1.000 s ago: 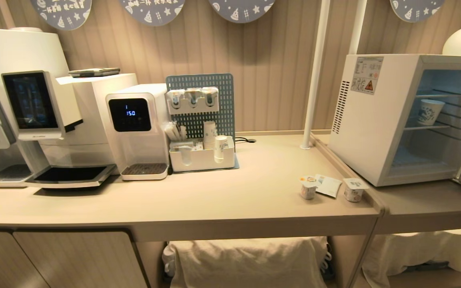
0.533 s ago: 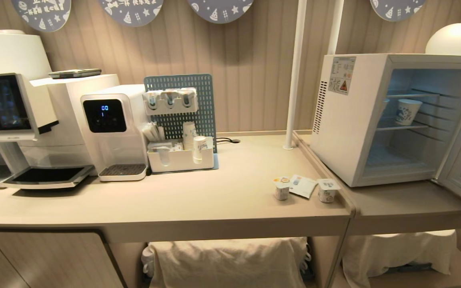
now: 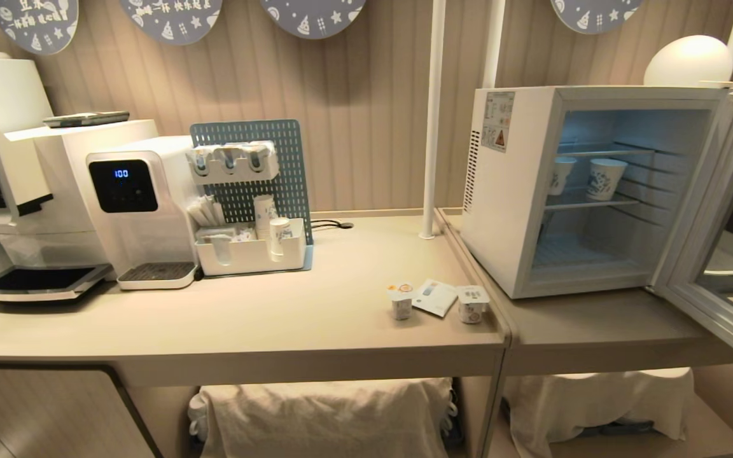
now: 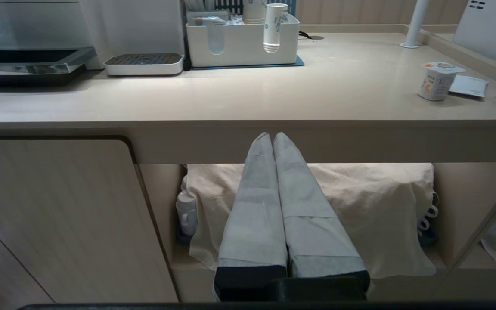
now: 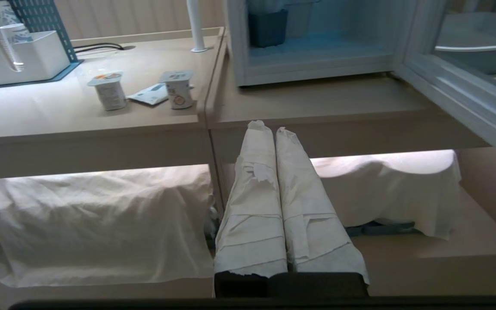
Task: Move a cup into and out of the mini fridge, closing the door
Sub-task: Close the freezer door
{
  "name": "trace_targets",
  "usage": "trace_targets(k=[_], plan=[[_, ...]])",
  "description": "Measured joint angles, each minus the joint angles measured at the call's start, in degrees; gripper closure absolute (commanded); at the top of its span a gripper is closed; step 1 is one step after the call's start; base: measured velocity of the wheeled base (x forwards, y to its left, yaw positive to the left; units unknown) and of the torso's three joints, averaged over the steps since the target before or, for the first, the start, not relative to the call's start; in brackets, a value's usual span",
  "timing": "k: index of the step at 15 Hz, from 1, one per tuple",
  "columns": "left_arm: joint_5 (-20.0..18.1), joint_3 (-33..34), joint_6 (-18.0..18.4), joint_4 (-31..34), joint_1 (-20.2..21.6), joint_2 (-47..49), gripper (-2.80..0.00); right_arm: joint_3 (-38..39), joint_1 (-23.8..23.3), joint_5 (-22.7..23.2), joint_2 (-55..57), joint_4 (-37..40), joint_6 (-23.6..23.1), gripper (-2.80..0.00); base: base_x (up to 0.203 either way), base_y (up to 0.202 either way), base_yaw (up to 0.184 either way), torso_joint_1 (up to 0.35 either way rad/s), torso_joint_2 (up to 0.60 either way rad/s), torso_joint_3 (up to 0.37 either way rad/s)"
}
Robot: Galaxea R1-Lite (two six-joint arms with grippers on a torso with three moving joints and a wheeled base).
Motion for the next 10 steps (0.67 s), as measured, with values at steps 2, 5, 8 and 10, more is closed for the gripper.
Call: trace_targets(k=[2, 5, 8, 10], plan=[[-0.02, 0.0, 0.0, 0.0, -0.02, 0.0, 0.0, -0.05, 0.0, -0.01, 0.0, -0.01, 0.0, 0.0, 0.0, -0.193, -0.002, 0.002, 0.0, 0.002], [-0.02, 0.0, 0.0, 0.0, -0.02, 0.0, 0.0, -0.02, 0.02, -0.01, 0.0, -0.02, 0.0, 0.0, 0.0, -0.194, -0.001, 0.001, 0.0, 0.005], [0.0, 0.0, -0.02, -0.04, -0.02, 0.0, 0.0, 0.01, -0.02, 0.01, 0.0, 0.01, 0.0, 0.0, 0.0, -0.197, -0.002, 0.003, 0.0, 0.001], [-0.02, 0.0, -0.02, 0.0, 0.0, 0.0, 0.0, 0.01, 0.02, 0.01, 0.0, 0.03, 0.0, 0.0, 0.0, -0.197, -0.001, 0.0, 0.0, -0.001]])
